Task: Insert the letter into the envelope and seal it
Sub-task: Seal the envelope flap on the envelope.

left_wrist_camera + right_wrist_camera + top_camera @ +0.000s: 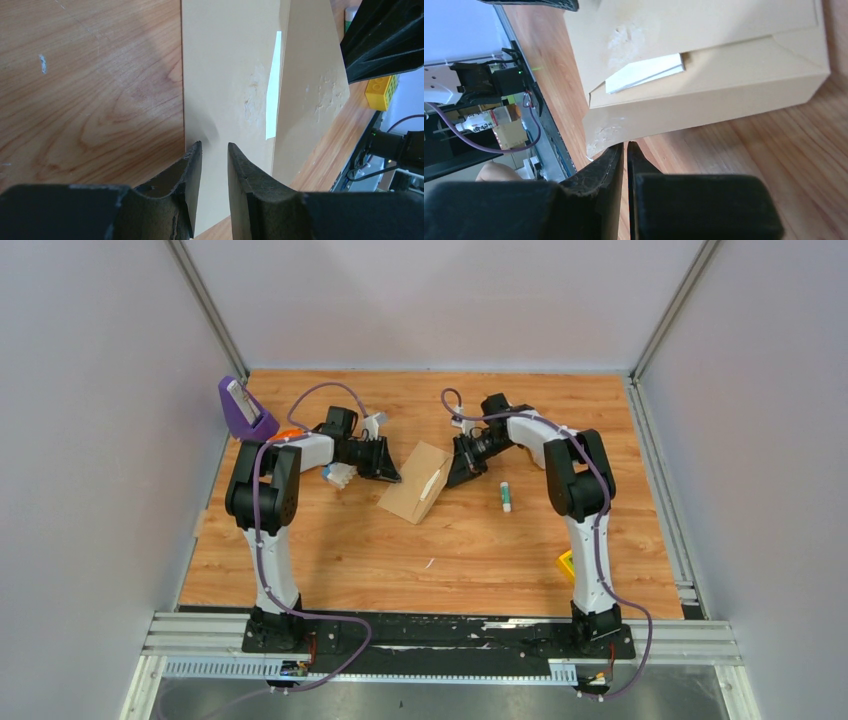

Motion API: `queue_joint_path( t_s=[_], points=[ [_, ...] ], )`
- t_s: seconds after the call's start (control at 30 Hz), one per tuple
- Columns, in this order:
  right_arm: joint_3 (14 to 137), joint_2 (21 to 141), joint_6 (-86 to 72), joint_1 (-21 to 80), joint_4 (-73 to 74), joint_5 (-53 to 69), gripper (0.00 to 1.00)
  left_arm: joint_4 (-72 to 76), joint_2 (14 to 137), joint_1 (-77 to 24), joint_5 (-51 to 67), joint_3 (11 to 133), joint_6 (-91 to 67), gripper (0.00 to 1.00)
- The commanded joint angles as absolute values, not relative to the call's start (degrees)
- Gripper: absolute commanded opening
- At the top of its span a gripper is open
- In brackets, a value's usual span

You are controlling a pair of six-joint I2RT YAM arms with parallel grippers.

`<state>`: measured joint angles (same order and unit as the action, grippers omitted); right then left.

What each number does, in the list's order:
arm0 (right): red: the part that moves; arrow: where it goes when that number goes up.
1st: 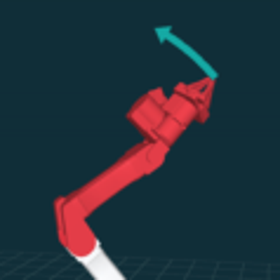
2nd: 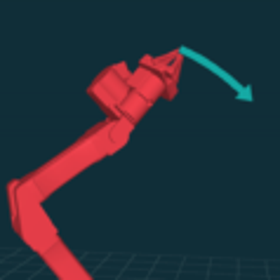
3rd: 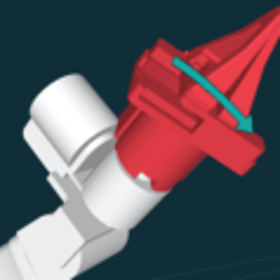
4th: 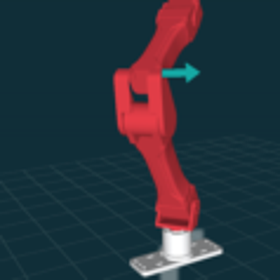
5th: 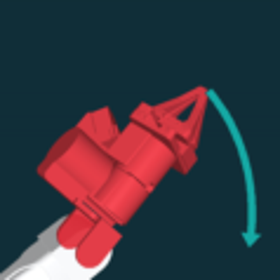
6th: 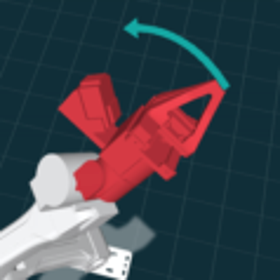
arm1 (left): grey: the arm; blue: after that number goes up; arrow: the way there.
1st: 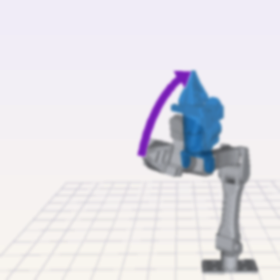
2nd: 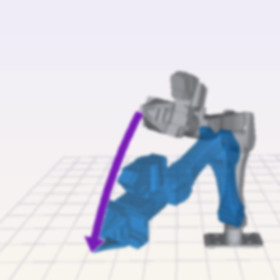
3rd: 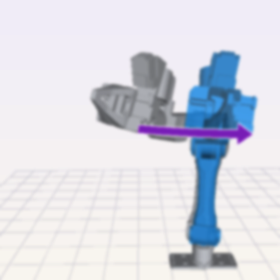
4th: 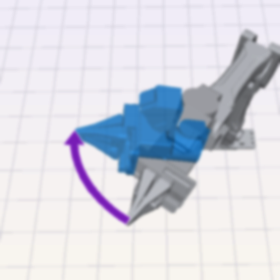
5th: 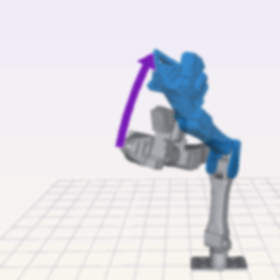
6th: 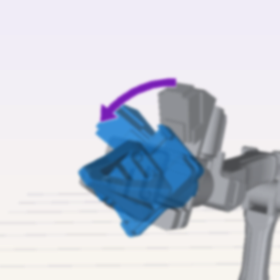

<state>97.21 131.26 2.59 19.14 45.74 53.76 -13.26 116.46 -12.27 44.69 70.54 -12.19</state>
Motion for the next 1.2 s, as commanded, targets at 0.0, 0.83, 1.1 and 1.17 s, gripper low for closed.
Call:
queue_joint_path(
  t_s=[0.0,0.83,1.1,1.17],
  points=[
    [100.3,132.7,1.3,20.3,44.0,57.6,0.09,-13.0,116.8,-12.7,42.8,69.4,-11.9,0.34],
    [110.2,139.9,-3.5,24.1,44.0,56.7,0.09,-13.3,116.9,-12.7,42.8,69.5,-11.6,0.34],
    [113.0,142.6,-4.7,25.3,44.1,53.5,0.09,-13.5,116.9,-12.7,43.1,69.7,-11.6,0.34],
    [113.6,143.1,-5.1,25.5,44.1,53.3,0.09,-13.5,116.9,-12.7,43.1,69.7,-11.6,0.34]
  ],
)
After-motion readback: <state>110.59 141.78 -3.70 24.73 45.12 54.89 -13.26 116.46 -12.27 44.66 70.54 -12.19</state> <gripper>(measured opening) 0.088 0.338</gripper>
